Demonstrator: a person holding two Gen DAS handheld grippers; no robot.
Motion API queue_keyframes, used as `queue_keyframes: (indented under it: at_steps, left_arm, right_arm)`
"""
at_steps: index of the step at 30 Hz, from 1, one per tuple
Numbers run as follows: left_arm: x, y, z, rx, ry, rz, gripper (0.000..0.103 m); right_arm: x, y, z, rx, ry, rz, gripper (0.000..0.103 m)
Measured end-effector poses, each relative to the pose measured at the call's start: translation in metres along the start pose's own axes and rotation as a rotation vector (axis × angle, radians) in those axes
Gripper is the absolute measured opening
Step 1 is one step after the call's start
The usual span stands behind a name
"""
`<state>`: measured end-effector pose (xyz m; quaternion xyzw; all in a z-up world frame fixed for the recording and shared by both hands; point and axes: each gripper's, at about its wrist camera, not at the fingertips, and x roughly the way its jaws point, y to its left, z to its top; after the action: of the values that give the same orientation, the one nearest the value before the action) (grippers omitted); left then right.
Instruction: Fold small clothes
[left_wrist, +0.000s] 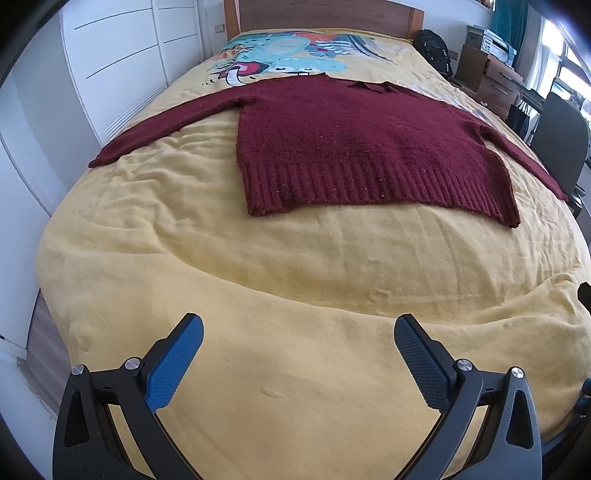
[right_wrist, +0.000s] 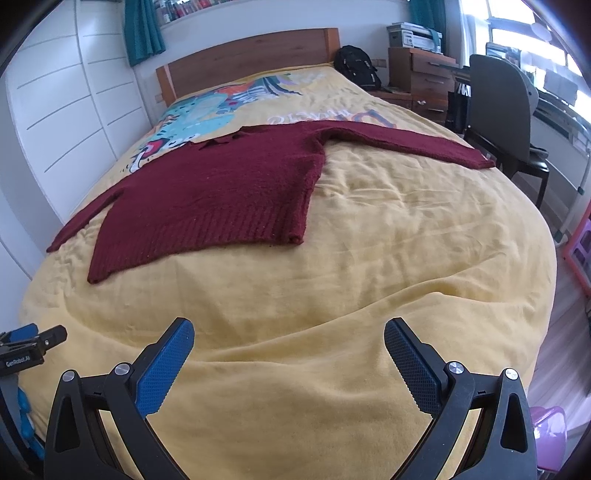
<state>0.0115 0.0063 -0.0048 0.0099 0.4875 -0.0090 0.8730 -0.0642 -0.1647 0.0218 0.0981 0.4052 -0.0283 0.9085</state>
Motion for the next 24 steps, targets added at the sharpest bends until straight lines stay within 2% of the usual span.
queue_keyframes:
  at_steps: [11,24]
  left_arm:
    - [0.0050,-0.0017,0.0021,0.007,0.017,0.012,0.102]
    - [0.0071,0.0047,0.0047,-0.023,0.043,-0.009,0.102]
  right_arm:
    - [0.0054,-0.0048,-0.0008,0.018,0.017,0.006,0.103]
    - [0.0101,-0.0051,0.0024,0.020,0.021,0.012,0.103]
